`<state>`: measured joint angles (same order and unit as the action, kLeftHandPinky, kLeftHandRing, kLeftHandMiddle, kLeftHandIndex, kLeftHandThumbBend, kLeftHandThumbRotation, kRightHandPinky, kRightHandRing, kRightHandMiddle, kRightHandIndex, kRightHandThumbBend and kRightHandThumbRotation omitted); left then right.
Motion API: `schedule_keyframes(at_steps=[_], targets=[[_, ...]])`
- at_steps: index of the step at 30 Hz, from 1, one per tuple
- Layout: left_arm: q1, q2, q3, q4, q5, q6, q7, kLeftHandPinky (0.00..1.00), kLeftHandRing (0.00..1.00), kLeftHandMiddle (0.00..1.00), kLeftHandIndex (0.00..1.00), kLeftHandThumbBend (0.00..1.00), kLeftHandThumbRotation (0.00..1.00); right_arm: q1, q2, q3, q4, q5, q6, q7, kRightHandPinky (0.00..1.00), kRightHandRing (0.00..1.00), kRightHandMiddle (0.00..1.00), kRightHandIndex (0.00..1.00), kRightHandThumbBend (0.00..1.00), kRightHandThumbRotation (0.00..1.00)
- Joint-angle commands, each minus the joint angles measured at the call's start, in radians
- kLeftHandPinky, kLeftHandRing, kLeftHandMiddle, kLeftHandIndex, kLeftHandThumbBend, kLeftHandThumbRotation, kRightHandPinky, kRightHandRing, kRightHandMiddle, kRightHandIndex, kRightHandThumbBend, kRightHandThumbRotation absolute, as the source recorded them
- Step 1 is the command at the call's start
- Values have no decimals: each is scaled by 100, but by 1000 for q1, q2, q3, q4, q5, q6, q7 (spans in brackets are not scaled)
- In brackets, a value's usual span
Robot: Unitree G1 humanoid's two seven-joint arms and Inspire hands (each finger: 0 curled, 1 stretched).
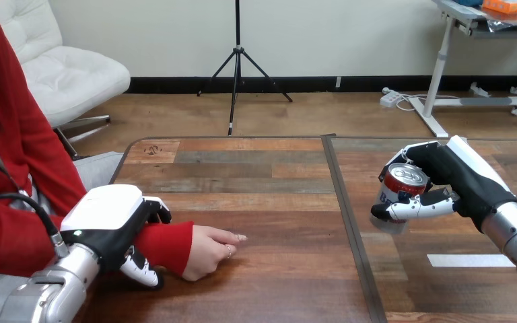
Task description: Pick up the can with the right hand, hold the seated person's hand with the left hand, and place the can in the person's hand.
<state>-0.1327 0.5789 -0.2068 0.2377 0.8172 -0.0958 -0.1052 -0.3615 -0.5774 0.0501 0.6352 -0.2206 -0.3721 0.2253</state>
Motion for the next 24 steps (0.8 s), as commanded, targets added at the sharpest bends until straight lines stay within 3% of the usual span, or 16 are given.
schedule_keyframes(at_steps=[1, 11, 24], targets=[[-78, -10, -18, 30, -9, -11, 29, 57, 66, 69, 68, 96, 0, -67, -8, -43, -20, 30, -25, -15, 36, 41, 46, 50, 69, 0], [-105, -11, -37, 63, -17, -28, 28, 49, 57, 61, 61, 93, 0, -68, -9, -44, -20, 28, -25, -19, 36, 41, 46, 50, 70, 0], [-129, -23, -45, 60, -29, 24, -54, 44, 50, 54, 55, 87, 0, -72, -7, -50, -10, 34, -49, -14, 36, 41, 46, 50, 69, 0]])
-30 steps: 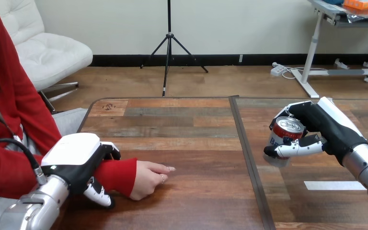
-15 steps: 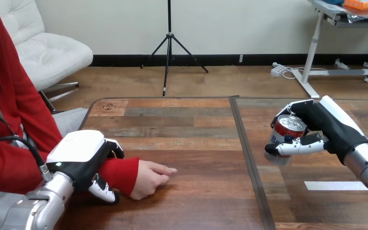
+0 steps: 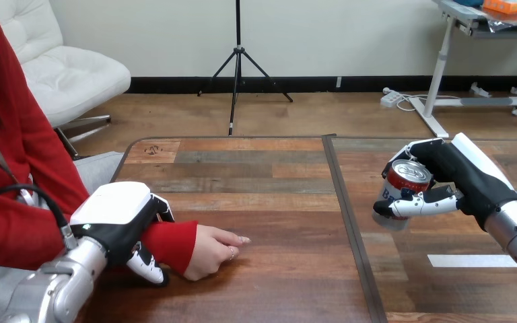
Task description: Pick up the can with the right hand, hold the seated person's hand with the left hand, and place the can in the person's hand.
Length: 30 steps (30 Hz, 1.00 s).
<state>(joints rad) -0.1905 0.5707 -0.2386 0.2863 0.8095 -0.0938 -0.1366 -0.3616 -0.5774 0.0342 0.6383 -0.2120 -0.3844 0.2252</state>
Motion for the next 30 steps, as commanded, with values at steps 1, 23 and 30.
schedule_keyframes(at_steps=[1, 23, 30], targets=[[-72, -18, -12, 11, -24, 29, -26, 42, 48, 52, 53, 87, 0, -73, -7, -34, -11, 26, -38, -14, 36, 41, 46, 50, 69, 0], [-83, -14, -17, -11, -50, 77, -83, 24, 30, 38, 41, 82, 0, -92, 2, -29, 14, 33, -44, -11, 35, 40, 46, 50, 69, 0], [-76, -12, 0, -30, -88, 66, -82, 23, 29, 38, 40, 80, 0, -100, 5, -24, 13, 26, -35, -13, 35, 40, 46, 50, 69, 0]])
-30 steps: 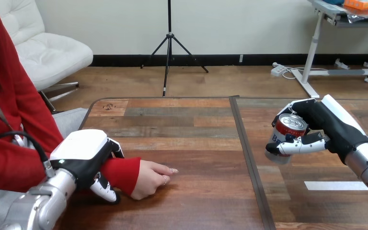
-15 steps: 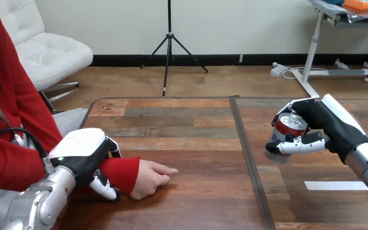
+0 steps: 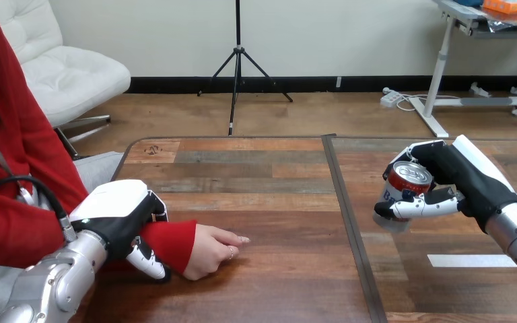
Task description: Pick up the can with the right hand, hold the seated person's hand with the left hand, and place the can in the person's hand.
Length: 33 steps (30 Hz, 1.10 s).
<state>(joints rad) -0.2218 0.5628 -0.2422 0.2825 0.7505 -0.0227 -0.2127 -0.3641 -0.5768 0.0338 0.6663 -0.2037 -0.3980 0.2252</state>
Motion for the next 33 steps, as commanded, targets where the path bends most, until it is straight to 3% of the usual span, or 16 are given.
schedule_keyframes(at_steps=[1, 12, 17, 23, 33], targets=[[-43, -4, 6, -30, -34, -7, -4, 22, 29, 38, 40, 79, 0, -98, 5, -23, -15, 16, -20, -15, 35, 40, 46, 50, 69, 0], [-28, 1, 40, -94, -90, -46, 24, 23, 28, 37, 40, 75, 0, -112, 18, -15, -22, 6, 15, -21, 37, 40, 46, 51, 68, 0], [-24, 2, 57, -125, -113, -66, 39, 22, 28, 36, 39, 77, 0, -126, 26, -11, -8, 1, 9, -28, 37, 40, 46, 51, 68, 0], [-19, 1, 79, -194, -128, -51, 33, 23, 29, 37, 39, 79, 0, -143, 40, -7, 4, -7, 4, -38, 37, 40, 46, 51, 67, 0], [-27, -14, 122, -273, -172, -84, 69, 24, 30, 37, 38, 82, 0, -175, 74, -2, 3, 0, 38, -29, 38, 41, 47, 51, 66, 0]])
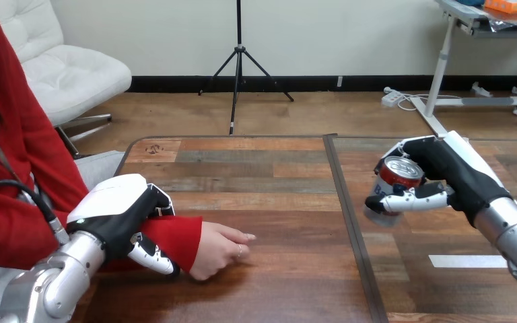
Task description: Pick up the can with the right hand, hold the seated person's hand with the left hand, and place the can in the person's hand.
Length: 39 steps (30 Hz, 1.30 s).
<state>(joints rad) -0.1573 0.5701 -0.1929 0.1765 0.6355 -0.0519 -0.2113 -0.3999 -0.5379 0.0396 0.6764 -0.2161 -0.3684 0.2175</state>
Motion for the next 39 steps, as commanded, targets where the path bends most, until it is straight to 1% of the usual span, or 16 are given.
schedule_keyframes(at_steps=[1, 5, 9, 15, 20, 23, 24, 28, 37, 39], targets=[[-93, -24, 76, -174, -63, -57, 70, 24, 30, 37, 38, 82, 0, -142, 37, -6, -7, 11, 10, -23, 38, 41, 47, 51, 66, 0], [-101, -31, 88, -193, -76, -70, 83, 25, 30, 37, 38, 84, 0, -154, 47, 0, -3, 2, 6, -30, 38, 41, 46, 51, 66, 0], [-113, -38, 100, -225, -82, -80, 99, 26, 31, 36, 37, 85, 0, -167, 67, 4, -9, -7, 19, -39, 38, 40, 46, 50, 66, 0], [-122, -46, 104, -262, -76, -70, 108, 28, 32, 37, 37, 86, 0, -176, 91, 4, -20, -13, 31, -45, 38, 40, 46, 50, 66, 0], [-131, -61, 114, -293, -91, -70, 112, 27, 31, 36, 37, 87, 0, -187, 120, 4, -19, -10, 16, -50, 37, 40, 46, 50, 66, 0], [-134, -65, 116, -304, -96, -67, 109, 27, 31, 36, 36, 87, 0, -191, 128, 6, -18, -8, 13, -52, 37, 40, 45, 50, 66, 0], [-137, -66, 116, -310, -94, -66, 110, 27, 31, 36, 36, 86, 0, -193, 132, 9, -19, -9, 11, -53, 37, 40, 45, 50, 67, 0], [-146, -76, 119, -322, -103, -74, 116, 27, 31, 35, 36, 87, 0, -199, 149, 17, -23, -11, 7, -56, 36, 39, 45, 49, 67, 0], [-166, -103, 124, -336, -110, -78, 123, 26, 30, 35, 36, 86, 0, -206, 188, 41, -64, -33, 53, -66, 35, 38, 44, 49, 66, 0], [-174, -107, 125, -330, -112, -93, 132, 26, 30, 35, 36, 86, 0, -207, 200, 46, -75, -38, 62, -67, 35, 38, 44, 49, 66, 0]])
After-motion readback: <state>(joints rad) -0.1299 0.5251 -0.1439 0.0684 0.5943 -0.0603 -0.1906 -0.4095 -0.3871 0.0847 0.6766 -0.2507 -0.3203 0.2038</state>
